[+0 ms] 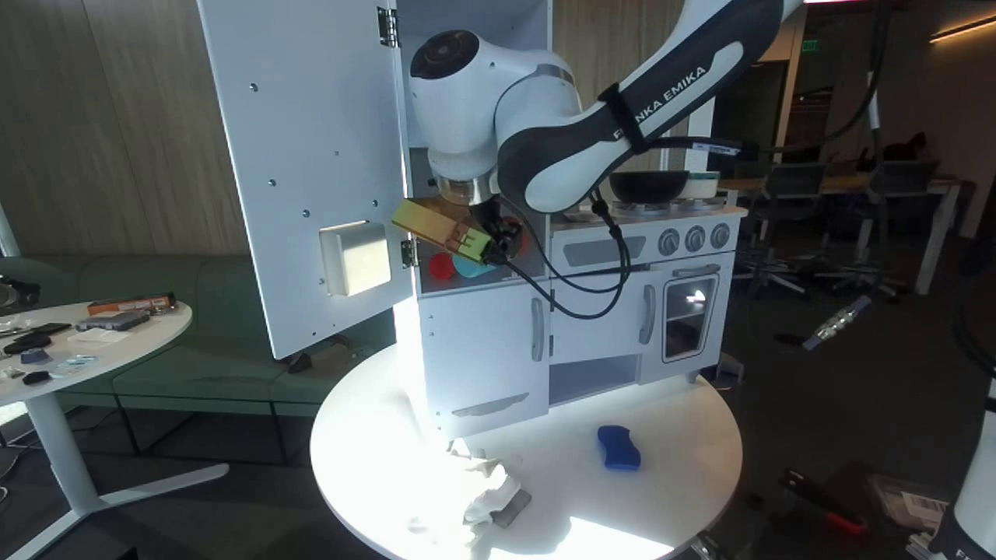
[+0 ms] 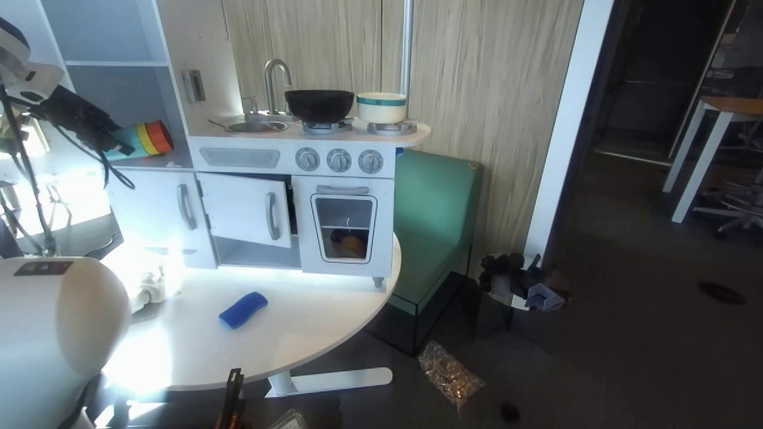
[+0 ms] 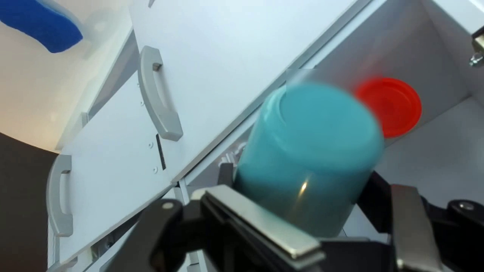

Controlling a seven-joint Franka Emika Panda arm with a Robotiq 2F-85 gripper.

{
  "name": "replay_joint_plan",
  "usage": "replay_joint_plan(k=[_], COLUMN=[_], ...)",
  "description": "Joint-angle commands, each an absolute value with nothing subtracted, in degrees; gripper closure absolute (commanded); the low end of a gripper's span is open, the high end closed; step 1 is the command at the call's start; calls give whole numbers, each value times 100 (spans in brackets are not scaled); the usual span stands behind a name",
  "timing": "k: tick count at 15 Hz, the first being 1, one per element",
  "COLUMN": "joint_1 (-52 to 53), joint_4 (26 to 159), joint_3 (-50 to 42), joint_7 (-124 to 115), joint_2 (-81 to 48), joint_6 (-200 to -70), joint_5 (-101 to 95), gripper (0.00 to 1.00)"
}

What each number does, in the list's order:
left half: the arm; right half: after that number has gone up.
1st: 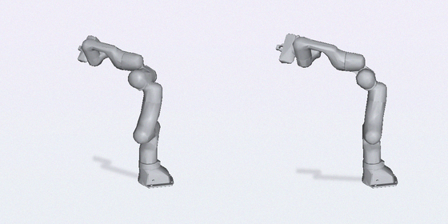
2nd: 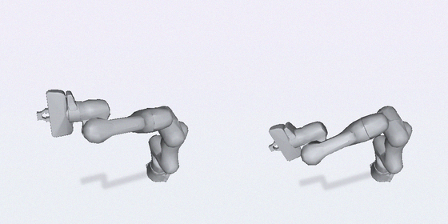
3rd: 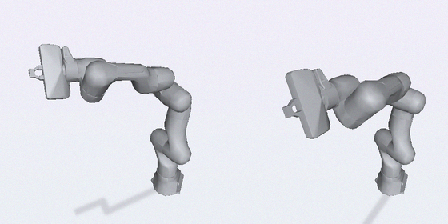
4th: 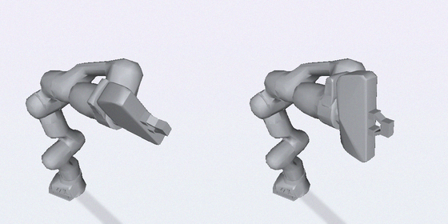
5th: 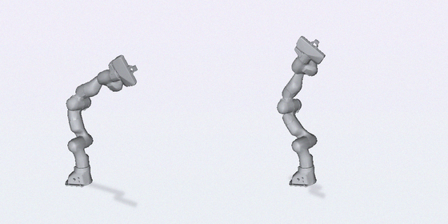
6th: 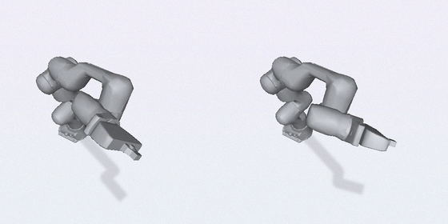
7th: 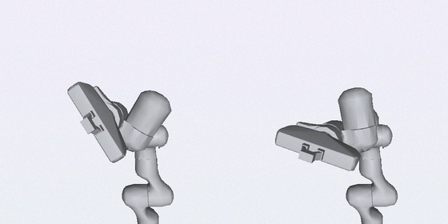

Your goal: Open the cabinet door and move the objects from the lower shelf onto the top shelf

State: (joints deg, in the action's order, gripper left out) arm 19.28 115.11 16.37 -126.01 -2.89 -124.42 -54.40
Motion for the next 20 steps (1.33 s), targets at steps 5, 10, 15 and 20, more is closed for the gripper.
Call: replay_joint_plan(k=[5,10,15,20], joint_1=[2208,2403,2417,2322], joint_4=[12613,13019,12969,12585], joint_3=[2224,2727,3051,2964], joint_7=[-11856,-11776,-11674,-11562], joint_2=[1192,2003,2389,2305], joint_6=[-12024,-11538,-11366,-11448], joint_5=[-5005,-5283,-6192,-7190], gripper=[46,46,46,46])
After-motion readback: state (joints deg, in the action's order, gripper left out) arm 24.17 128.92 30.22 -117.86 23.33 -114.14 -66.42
